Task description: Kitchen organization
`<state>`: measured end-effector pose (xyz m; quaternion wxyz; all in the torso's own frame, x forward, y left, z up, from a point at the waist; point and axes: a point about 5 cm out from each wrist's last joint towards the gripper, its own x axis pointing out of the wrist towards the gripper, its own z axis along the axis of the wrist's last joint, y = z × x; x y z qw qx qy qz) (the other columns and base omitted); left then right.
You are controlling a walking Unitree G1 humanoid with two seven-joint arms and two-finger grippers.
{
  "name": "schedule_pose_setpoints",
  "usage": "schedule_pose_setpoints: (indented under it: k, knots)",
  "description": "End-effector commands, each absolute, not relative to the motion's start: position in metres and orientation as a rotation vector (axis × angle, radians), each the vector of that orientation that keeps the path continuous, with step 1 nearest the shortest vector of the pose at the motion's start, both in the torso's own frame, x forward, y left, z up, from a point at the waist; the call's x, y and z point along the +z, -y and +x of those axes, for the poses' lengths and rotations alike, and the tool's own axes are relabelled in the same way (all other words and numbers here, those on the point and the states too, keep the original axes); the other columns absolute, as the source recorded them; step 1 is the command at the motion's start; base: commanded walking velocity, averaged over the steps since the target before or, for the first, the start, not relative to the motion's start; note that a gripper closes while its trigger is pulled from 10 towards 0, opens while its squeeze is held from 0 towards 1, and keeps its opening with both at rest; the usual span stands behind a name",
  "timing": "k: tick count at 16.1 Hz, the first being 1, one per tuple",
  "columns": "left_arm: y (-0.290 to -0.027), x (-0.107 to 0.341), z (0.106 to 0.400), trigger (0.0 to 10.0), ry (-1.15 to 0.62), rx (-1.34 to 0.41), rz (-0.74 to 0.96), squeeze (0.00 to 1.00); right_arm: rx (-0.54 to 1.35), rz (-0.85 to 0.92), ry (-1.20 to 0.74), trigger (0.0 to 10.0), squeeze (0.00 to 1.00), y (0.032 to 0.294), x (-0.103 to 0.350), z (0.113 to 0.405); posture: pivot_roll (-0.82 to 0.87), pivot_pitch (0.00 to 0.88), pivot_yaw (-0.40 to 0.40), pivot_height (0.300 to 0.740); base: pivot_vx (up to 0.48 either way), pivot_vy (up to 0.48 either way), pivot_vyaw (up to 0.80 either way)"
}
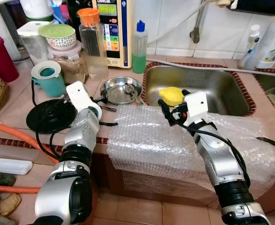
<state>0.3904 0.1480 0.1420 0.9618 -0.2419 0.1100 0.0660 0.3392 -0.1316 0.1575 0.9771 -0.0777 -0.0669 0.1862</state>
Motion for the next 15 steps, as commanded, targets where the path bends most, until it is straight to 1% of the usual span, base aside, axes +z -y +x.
schedule_pose_setpoints:
  k: [1,2,4,7,10,11,12,15]
  knots:
    - [-0.147,0.142,0.392,10.0,-0.25,0.149,-0.511,0.0,0.387,-0.162,0.155,10.0,0.0,0.129,0.164,0.337,0.01,0.0,0.052,0.74,0.0,0.0,0.0]
    - [-0.15,0.142,0.393,10.0,-0.265,0.174,-0.535,0.0,0.394,-0.165,0.154,10.0,0.0,0.129,0.164,0.336,0.01,0.0,0.05,0.74,0.0,0.0,0.0]
    - [-0.152,0.146,0.396,10.0,-0.273,0.207,-0.532,0.0,0.402,-0.177,0.153,10.0,0.0,0.128,0.165,0.335,0.0,0.0,0.05,0.74,0.0,0.0,0.0]
    - [-0.154,0.143,0.398,10.0,-0.354,0.247,-0.523,0.0,0.403,-0.174,0.154,10.0,0.0,0.127,0.165,0.333,0.0,0.0,0.059,0.74,0.0,0.0,0.0]
    - [-0.158,0.145,0.399,10.0,-0.392,0.275,-0.454,0.0,0.403,-0.177,0.155,10.0,0.0,0.125,0.165,0.331,0.0,0.0,0.07,0.74,0.0,0.0,0.0]
    - [-0.156,0.144,0.399,10.0,-0.412,0.269,-0.455,0.0,0.402,-0.177,0.157,10.0,0.0,0.125,0.165,0.33,-0.01,0.0,0.078,0.74,0.0,0.0,0.0]
    - [-0.155,0.144,0.4,10.0,-0.431,0.259,-0.4,0.0,0.399,-0.179,0.156,10.0,0.0,0.126,0.165,0.329,-0.01,0.0,0.082,0.74,0.0,0.0,0.0]
    - [-0.154,0.145,0.401,10.0,-0.444,0.248,-0.358,0.0,0.396,-0.182,0.155,10.0,0.0,0.126,0.165,0.329,-0.01,0.0,0.088,0.74,0.0,0.0,0.0]
